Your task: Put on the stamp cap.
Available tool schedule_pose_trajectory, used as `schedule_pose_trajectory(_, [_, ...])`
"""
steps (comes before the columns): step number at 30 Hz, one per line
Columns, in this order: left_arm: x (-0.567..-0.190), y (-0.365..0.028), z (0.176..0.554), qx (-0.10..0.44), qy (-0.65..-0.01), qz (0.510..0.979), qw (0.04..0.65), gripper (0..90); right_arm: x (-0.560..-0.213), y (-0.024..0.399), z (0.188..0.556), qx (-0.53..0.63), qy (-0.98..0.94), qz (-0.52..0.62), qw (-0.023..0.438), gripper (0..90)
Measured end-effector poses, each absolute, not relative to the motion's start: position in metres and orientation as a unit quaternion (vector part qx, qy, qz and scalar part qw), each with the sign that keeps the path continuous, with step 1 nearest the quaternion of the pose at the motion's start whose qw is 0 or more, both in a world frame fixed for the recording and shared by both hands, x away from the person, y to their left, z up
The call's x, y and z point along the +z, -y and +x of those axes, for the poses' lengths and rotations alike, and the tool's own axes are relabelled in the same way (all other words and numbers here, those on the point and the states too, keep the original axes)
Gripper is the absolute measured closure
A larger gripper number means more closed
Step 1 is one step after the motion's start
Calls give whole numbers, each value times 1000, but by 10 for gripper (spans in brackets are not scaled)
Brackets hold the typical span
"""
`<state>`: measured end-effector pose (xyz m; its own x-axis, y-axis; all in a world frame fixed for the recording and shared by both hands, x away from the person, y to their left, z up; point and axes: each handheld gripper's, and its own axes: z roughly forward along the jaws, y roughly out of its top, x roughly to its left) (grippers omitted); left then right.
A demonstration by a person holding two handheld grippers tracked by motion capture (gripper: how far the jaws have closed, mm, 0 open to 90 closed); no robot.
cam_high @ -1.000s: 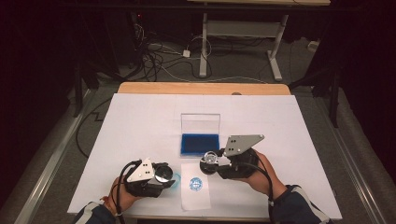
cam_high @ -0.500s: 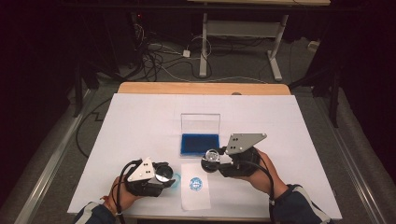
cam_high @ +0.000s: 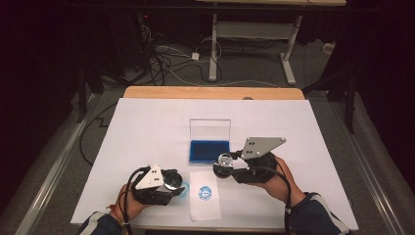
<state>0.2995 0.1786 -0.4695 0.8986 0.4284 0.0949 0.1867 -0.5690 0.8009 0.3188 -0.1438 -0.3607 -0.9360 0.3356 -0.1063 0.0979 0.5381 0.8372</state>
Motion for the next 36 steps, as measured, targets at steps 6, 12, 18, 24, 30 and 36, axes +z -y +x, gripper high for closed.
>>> schedule_pose_trajectory(6, [-469,-168,305,134,-170,875,432,360,-359,147,319,472,-863,128,129,574])
schedule_pose_trajectory(12, [-469,-151,306,126,-155,879,432,360,-357,147,315,477,-859,127,132,574])
schedule_pose_trajectory(18, [-469,-140,307,119,-145,880,436,360,-357,144,313,481,-859,122,127,574])
schedule_pose_trajectory(24, [-469,-127,309,104,-133,880,444,360,-357,143,312,486,-857,120,122,574])
schedule_pose_trajectory(30, [-466,-119,307,92,-124,875,458,360,-361,135,307,483,-863,105,108,574])
schedule_pose_trajectory(36, [-464,-112,303,79,-117,872,468,360,-365,128,303,481,-866,97,98,574])
